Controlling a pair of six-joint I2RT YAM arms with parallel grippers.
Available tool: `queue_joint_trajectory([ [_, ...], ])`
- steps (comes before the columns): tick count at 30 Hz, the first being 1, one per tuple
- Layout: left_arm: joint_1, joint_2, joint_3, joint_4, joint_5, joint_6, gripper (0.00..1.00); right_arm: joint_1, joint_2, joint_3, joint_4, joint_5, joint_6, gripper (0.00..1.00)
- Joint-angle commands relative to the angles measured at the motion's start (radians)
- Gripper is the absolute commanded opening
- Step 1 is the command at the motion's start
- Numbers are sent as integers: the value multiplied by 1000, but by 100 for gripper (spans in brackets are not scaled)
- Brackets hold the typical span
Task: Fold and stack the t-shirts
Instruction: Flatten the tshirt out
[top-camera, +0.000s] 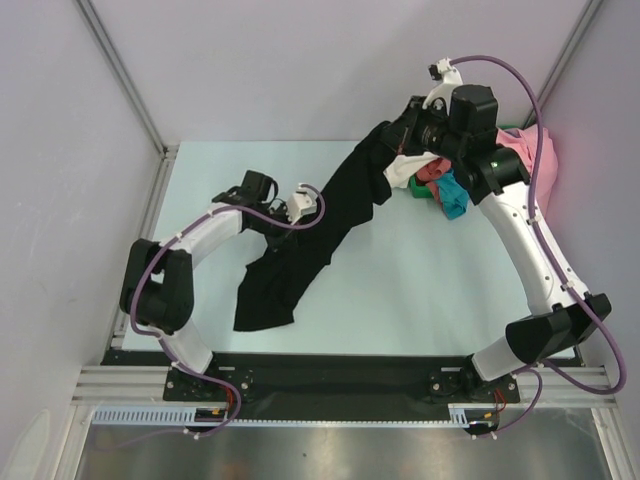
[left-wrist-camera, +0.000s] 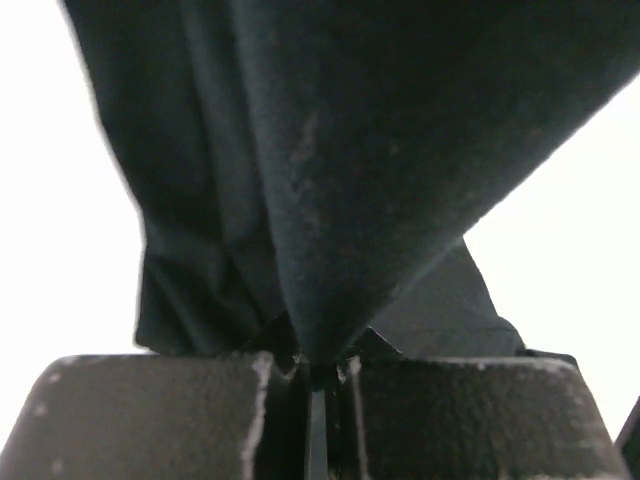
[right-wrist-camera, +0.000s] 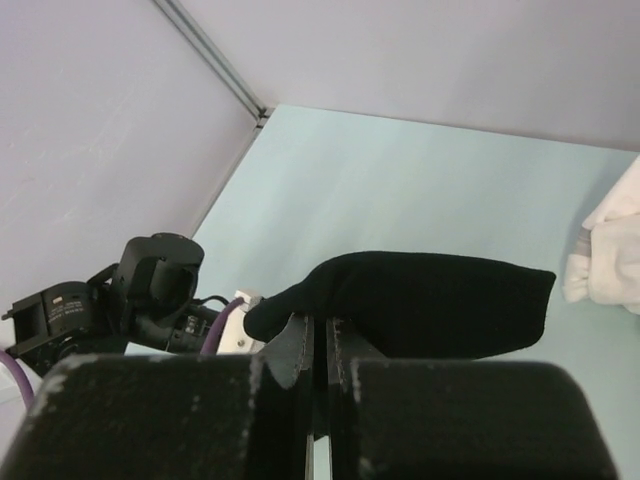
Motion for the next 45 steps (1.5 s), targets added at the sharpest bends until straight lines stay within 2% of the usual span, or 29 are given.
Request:
queue_joint_trajectory([
  [1, 36, -26, 61, 27, -75, -6, 0, -28, -47, -12, 99, -13, 10, 0],
  [5, 153, -59, 219, 12, -237, -36, 0, -97, -13, -20, 142, 28, 54, 0],
  [6, 211, -56, 335, -19, -253, -52, 0, -112, 14, -7, 158, 33, 54, 0],
  [8, 258, -39, 466, -68, -300, -50, 0, -120, 51, 68, 175, 60, 45, 0],
  [9, 285, -16, 599, -126, -315, -32, 0, -121, 71, 101, 178, 65, 44, 0],
  [12, 298, 16, 827, -218, -401, 28, 0, -121, 163, 257, 184, 52, 44, 0],
  [15, 299, 49, 989, -261, -479, 72, 0, -118, 232, 392, 176, 42, 50, 0],
  [18, 299, 44, 1032, -255, -556, 129, 0, -118, 261, 457, 170, 42, 44, 0],
  [22, 299, -11, 933, -249, -570, 193, 1, -118, 241, 382, 158, 41, 39, 0],
  [27, 298, -114, 741, -255, -550, 203, 0, -118, 130, 161, 165, 45, 42, 0],
  [31, 298, -123, 762, -319, -576, 203, 1, -123, 82, 115, 127, 64, 16, 0],
  [33, 295, -149, 702, -390, -528, 221, 2, -124, 59, 46, 107, 62, 19, 0],
  [34, 292, -167, 656, -408, -458, 235, 5, -124, 30, 2, 110, 61, 25, 0],
  [35, 274, -184, 599, -430, -430, 249, 7, -123, 13, -104, 112, 71, 28, 0],
  [36, 257, -206, 466, -430, -413, 264, 9, -124, -4, -152, 103, 82, 38, 0],
  [37, 234, -235, 398, -430, -390, 266, 13, -134, -33, -199, 94, 94, 62, 0],
  [39, 148, -250, 213, -424, -366, 244, 15, -144, -64, -357, 70, 101, 88, 0],
  [42, 14, -241, 44, -393, -297, 174, 17, -170, -128, -553, 43, 154, 120, 0],
  [45, -108, -212, -30, -354, -213, 103, 21, -213, -170, -670, 17, 202, 168, 0],
])
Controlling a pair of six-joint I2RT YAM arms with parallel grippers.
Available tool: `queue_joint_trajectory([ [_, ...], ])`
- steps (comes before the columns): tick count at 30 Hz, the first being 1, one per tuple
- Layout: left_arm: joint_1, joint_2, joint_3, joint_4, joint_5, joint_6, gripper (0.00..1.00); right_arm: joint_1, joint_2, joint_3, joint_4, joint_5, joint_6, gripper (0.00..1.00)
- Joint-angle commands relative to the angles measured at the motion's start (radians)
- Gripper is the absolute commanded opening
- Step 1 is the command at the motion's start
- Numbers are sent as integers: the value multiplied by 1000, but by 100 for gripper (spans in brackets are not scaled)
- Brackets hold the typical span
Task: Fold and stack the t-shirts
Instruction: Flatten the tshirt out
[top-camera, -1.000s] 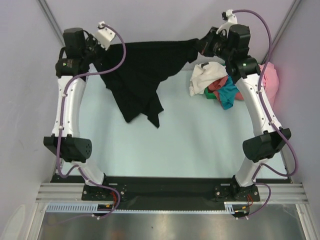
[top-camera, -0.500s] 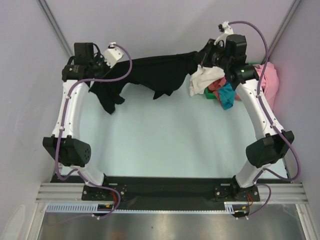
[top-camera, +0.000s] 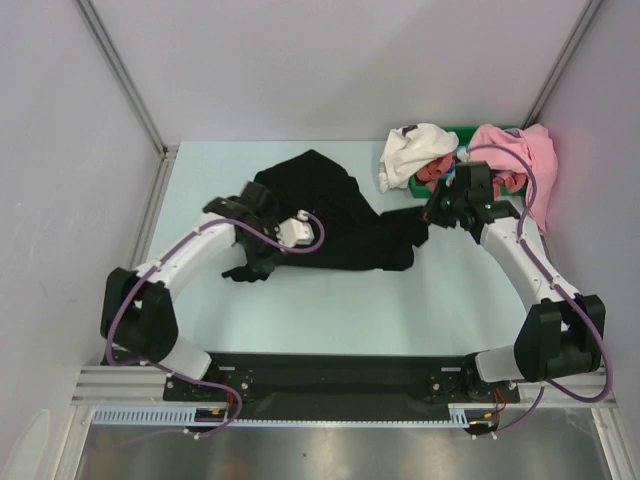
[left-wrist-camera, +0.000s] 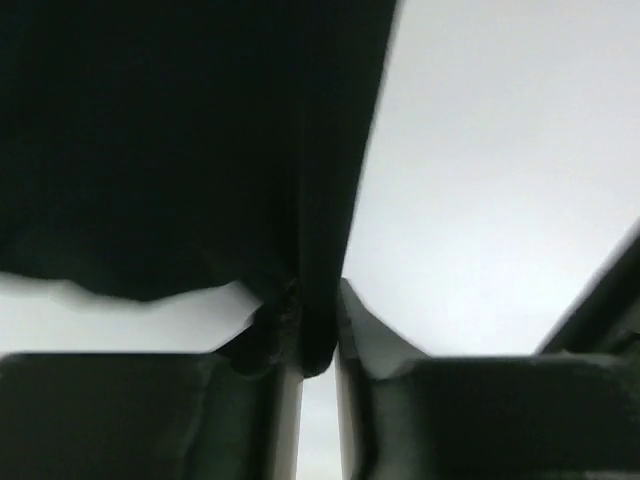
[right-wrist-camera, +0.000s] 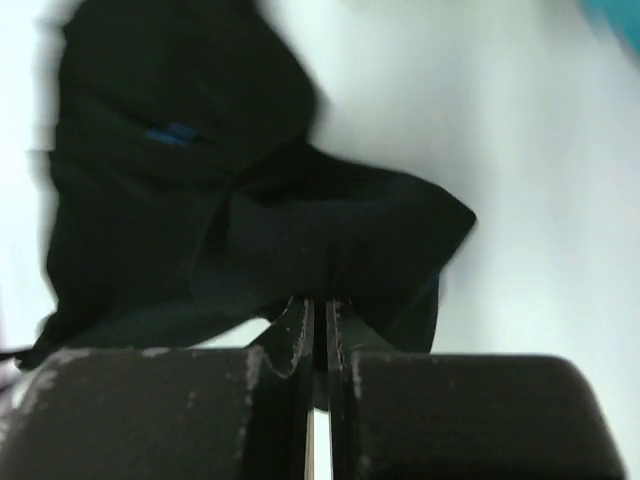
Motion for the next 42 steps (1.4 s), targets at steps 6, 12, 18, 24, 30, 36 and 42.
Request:
queue_joint_trajectory([
  [6, -165, 30, -17, -34, 281, -84, 59, -157, 1, -266, -69, 199, 83, 0],
  [12, 15, -11, -31, 52, 182, -169, 63, -228, 33, -269, -84, 233, 77, 46],
  [18, 210, 38, -81, 210, -118, -303, 59, -231, -33, -259, -148, 310, 80, 63],
  [24, 198, 3, -179, 123, 119, -221, 64, -217, -74, -345, -144, 210, 145, 52],
  [30, 99, 7, -299, 130, 99, -130, 72, -83, -50, -378, -125, 192, 209, 44],
  [36, 5, 76, -339, 274, 25, -205, 17, -46, -43, -379, -144, 241, 211, 50],
  [42, -93, 30, -192, 205, 287, -219, 1, -44, -40, -430, -150, 232, 186, 50],
])
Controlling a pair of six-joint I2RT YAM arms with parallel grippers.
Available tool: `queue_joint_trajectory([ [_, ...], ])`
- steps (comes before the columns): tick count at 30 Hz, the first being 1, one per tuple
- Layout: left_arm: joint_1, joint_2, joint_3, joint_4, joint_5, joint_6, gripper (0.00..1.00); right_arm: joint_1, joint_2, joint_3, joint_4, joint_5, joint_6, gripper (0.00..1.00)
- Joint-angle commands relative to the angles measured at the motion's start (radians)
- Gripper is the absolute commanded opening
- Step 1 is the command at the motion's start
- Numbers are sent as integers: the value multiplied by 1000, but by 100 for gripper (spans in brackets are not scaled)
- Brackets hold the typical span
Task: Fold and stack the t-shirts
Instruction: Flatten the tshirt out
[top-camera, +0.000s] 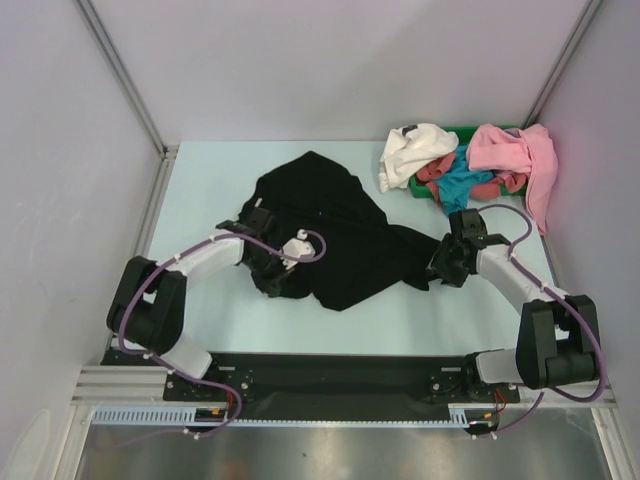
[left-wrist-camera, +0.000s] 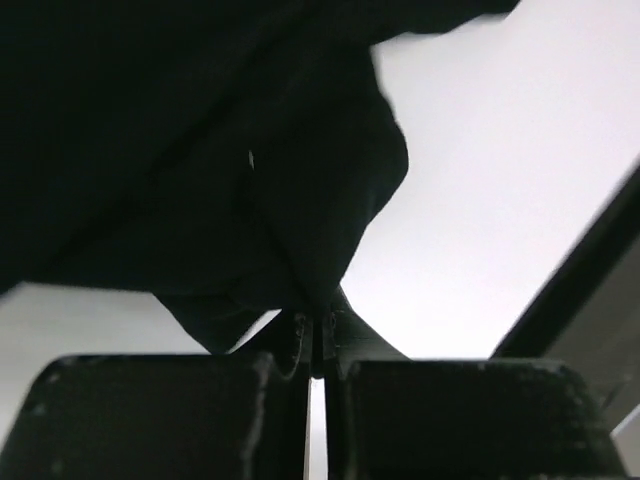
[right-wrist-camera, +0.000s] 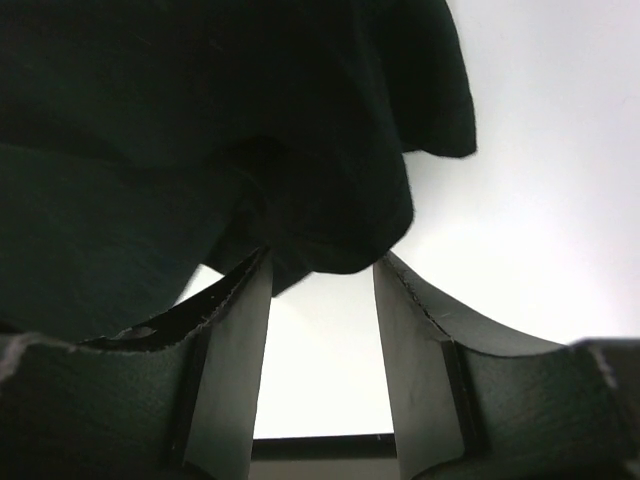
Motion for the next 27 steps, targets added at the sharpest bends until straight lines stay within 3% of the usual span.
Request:
queue_joint_trajectory([
  [1, -44, -56, 143, -22, 229, -10, 0, 1, 7, -29, -4, 2, -9, 50],
  [4, -111, -58, 261, -42, 294, -15, 4, -1, 39, -27, 31, -1, -29, 51],
  [5, -125, -35, 312, -54, 279, -7, 18, -5, 65, -29, 38, -4, -34, 51],
  [6, -139, -24, 329, -71, 274, 4, 54, -7, 80, -29, 47, -10, -41, 52],
  [7, -150, -17, 337, -100, 262, 22, 66, -8, 92, -29, 64, -10, -46, 52],
  [8, -159, -13, 343, -112, 250, 50, 69, -8, 115, -27, 68, -9, -47, 53],
  [12, -75, -52, 341, -117, 262, 35, 70, -2, 145, -26, 97, -10, -52, 54],
  [14, 75, -72, 325, -59, 267, -68, 67, 10, 155, -18, 110, -10, -48, 54],
  [16, 210, -90, 303, 50, 161, -170, 61, 22, 169, -14, 117, -12, -41, 54],
  [17, 238, -93, 277, 78, 103, -185, 53, 28, 175, -11, 122, -10, -38, 53],
  [19, 266, -84, 248, 113, -33, -170, 49, 44, 195, -4, 127, -10, -34, 51],
  [22, 268, -50, 174, 157, -132, -142, 53, 52, 214, -1, 137, -10, -25, 37],
  [23, 268, -40, 132, 203, -150, -133, 57, 53, 214, -1, 142, -10, -24, 27],
  [27, 268, 45, 107, 282, -250, -134, 66, 52, 188, 11, 134, 3, -23, 8],
])
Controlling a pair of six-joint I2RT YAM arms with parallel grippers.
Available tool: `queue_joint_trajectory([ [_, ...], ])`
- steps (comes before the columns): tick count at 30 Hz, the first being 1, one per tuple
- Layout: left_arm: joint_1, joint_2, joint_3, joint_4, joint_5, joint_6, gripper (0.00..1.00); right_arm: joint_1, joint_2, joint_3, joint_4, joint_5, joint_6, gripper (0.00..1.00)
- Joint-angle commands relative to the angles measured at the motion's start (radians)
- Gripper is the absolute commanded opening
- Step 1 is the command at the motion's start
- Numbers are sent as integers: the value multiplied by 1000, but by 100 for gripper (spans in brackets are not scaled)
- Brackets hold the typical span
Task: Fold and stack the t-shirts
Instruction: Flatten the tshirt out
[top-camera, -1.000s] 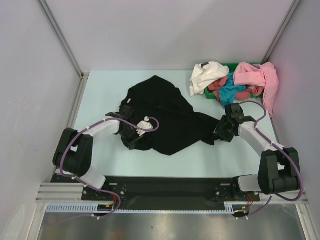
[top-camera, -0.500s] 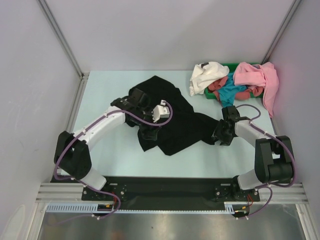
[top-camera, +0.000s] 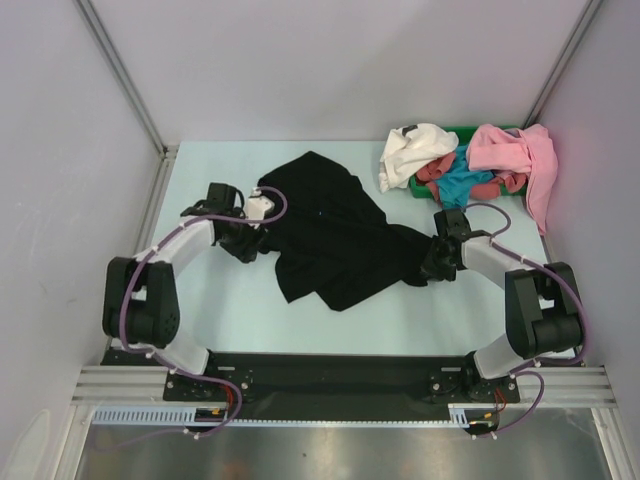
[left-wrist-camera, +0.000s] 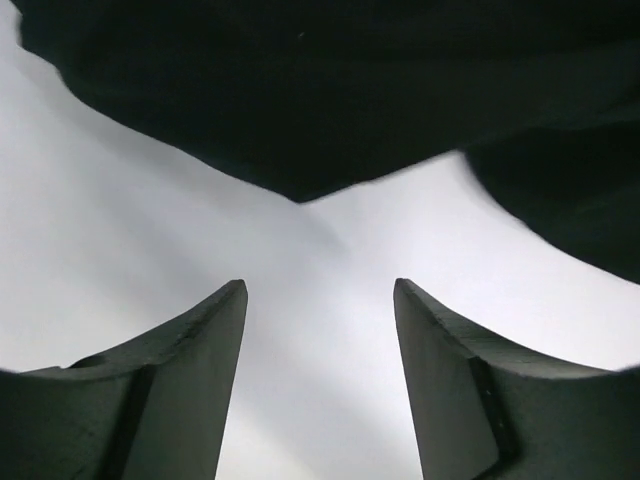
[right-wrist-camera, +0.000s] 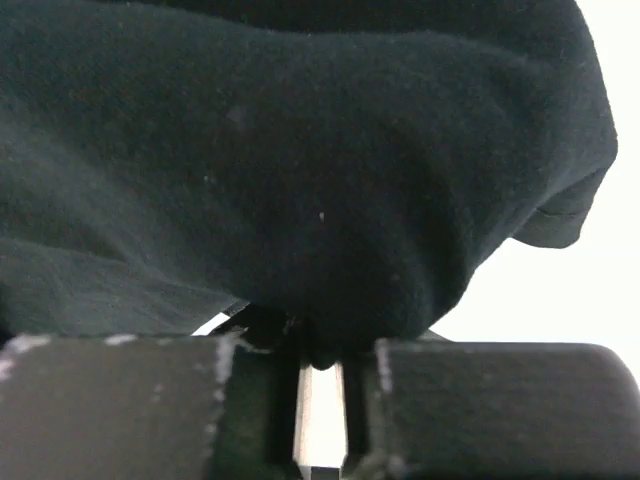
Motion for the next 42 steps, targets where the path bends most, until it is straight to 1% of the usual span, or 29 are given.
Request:
queue_joint_trajectory([
  [1, -5, 78, 3, 107, -119, -22, 67, 0, -11, 8, -9, 34, 0, 6],
  [2, -5, 121, 24, 113, -111, -31, 67, -6, -20, 8, -14, 37, -6, 3],
  [4, -6, 160, 52, 127, -87, -62, 68, -16, -38, 13, -26, 40, -10, 0],
  [8, -8, 224, 129, 135, -12, -108, 67, -54, -97, 31, -57, 39, -30, 0],
  [10, -9, 244, 135, 150, 16, -123, 67, -62, -120, 42, -75, 44, -43, 0],
  [13, -11, 269, 152, 149, 74, -134, 63, -74, -150, 68, -83, 37, -58, 0],
  [14, -12, 275, 155, 152, 85, -139, 54, -77, -154, 83, -84, 33, -61, 0],
  [16, -12, 286, 155, 155, 129, -140, 40, -85, -152, 100, -92, 34, -72, 0],
  [17, -12, 290, 158, 152, 143, -140, 17, -88, -150, 109, -98, 34, -75, 0],
  [18, -12, 290, 161, 150, 154, -139, 2, -92, -149, 127, -101, 33, -79, 0],
  [19, -11, 287, 166, 146, 136, -136, 0, -103, -152, 138, -110, 34, -90, 0],
  [21, 1, 266, 189, 113, 91, -123, 0, -109, -158, 178, -127, 31, -104, 0],
  [24, 79, 166, 207, 49, 39, -96, 0, -108, -184, 221, -172, 24, -154, 0],
  [27, 228, 62, 213, -48, 48, -39, 0, -80, -204, 247, -195, -22, -205, 0],
  [28, 298, 42, 209, -75, 44, -19, 0, -68, -207, 244, -201, -24, -207, 0],
  [30, 360, -19, 183, -144, 10, 31, 0, -30, -206, 238, -209, -32, -202, 0],
  [31, 412, -39, 169, -164, 4, 82, 0, -19, -204, 233, -209, -30, -199, 0],
  [34, 484, -99, 112, -213, -24, 160, 0, 20, -190, 229, -178, -36, -184, 0],
  [36, 501, -104, 95, -200, -54, 183, 0, 41, -155, 243, -140, -55, -179, 0],
  [38, 498, -61, 119, -146, -75, 179, 0, 55, -112, 265, -109, -67, -176, 0],
  [39, 497, -37, 145, -132, -64, 150, 0, 61, -86, 299, -74, -70, -176, 0],
  [40, 495, 36, 176, -118, -49, 128, 0, 69, -25, 324, -57, -72, -178, 0],
  [41, 492, 78, 258, -89, -53, 105, 0, 69, 9, 348, -38, -73, -178, 0],
  [42, 474, 120, 308, -77, -62, 69, 0, 67, 49, 414, -12, -69, -178, 0],
])
